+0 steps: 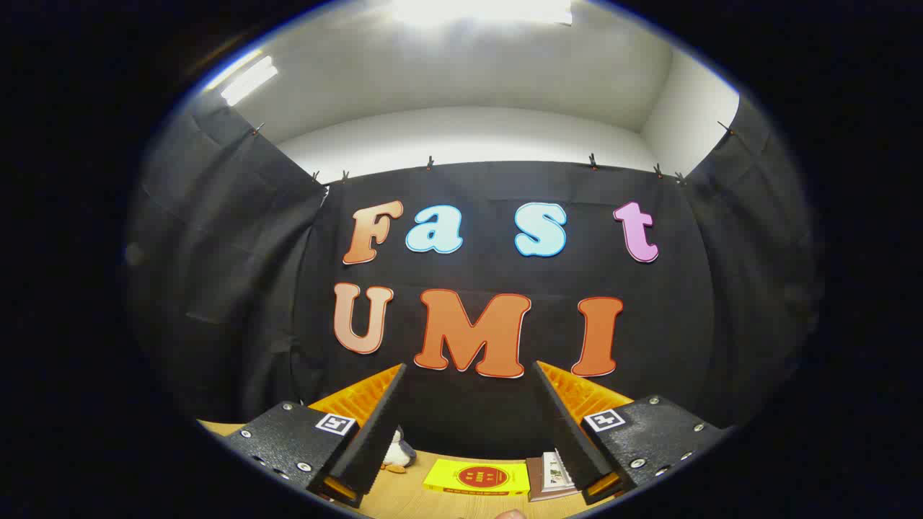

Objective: Open the storage box then place both shoes into the box .Put the left shoe in first, then the right shoe, with the right side of both shoes facing outward in a uniform manner.

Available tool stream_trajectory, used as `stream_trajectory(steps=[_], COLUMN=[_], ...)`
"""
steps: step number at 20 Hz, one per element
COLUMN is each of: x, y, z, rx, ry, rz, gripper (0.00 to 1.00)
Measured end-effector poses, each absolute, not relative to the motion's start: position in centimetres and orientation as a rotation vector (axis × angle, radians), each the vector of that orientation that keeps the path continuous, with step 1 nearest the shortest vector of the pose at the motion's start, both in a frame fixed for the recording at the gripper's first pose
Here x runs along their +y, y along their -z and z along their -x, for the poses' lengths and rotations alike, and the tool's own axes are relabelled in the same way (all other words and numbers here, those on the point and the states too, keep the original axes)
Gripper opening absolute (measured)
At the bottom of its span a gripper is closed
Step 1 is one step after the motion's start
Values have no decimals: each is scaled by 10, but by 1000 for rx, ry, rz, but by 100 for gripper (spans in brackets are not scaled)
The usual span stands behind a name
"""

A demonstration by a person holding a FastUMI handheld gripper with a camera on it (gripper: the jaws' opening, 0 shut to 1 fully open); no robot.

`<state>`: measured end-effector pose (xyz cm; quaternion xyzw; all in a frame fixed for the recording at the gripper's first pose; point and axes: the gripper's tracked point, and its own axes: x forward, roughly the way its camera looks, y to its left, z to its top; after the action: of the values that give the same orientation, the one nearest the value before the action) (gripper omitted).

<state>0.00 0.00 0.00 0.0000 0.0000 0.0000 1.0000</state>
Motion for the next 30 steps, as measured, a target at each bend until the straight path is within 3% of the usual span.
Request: stream_trajectory(steps=[16,30], x=[-8,95], y=[21,160], z=[16,76], rx=[95,577], ry=[2,-245], rz=[-58,-376], gripper=[100,99])
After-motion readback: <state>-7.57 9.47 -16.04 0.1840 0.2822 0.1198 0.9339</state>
